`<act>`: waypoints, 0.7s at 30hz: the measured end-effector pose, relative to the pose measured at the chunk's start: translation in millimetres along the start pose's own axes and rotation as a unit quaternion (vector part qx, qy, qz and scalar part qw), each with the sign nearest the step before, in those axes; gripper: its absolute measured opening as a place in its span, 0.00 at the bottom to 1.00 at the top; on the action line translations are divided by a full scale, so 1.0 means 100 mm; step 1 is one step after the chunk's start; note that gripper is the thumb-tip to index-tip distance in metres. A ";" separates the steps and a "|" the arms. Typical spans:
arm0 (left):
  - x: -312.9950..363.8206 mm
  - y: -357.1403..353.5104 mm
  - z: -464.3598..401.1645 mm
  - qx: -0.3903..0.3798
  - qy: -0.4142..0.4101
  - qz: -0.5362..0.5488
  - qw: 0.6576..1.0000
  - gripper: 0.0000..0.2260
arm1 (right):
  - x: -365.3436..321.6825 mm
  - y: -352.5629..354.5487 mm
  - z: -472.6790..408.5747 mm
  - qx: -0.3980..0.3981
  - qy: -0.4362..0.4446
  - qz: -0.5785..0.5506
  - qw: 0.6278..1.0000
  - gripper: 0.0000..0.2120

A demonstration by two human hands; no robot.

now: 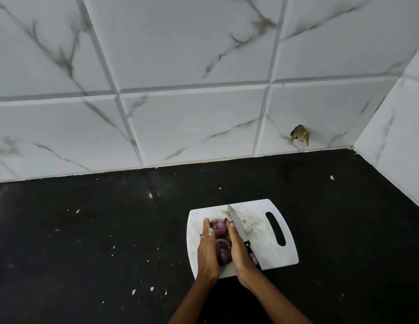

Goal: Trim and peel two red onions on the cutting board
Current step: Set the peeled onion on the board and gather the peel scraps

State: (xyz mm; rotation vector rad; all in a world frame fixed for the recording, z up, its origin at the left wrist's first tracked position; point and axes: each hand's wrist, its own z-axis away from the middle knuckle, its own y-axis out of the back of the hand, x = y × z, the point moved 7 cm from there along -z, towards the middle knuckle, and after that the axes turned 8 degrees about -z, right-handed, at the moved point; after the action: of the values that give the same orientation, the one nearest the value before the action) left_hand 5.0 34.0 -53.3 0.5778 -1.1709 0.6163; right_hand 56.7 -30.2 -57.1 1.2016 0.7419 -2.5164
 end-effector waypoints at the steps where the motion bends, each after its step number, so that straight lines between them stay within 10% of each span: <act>1: 0.04 0.00 0.02 -0.003 -0.007 0.008 1.000 0.30 | -0.02 0.01 -0.01 0.006 0.004 0.000 1.000 0.24; 6: -0.08 0.03 -0.06 0.019 0.018 0.060 0.998 0.43 | 0.00 0.03 -0.03 0.021 0.006 -0.038 0.999 0.27; 11: -0.05 0.03 -0.06 0.010 0.004 0.064 0.998 0.21 | -0.03 0.00 -0.01 0.025 0.001 -0.030 0.999 0.25; 21: 0.07 0.06 0.00 0.049 -0.062 -0.032 0.996 0.16 | -0.38 0.11 0.10 0.115 0.146 0.158 0.970 0.08</act>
State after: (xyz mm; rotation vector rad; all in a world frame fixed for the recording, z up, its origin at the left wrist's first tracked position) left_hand 2.3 39.5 -46.3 0.7428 -1.2389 0.5910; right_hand 79.0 -44.2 -25.7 1.6465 0.2872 -2.2309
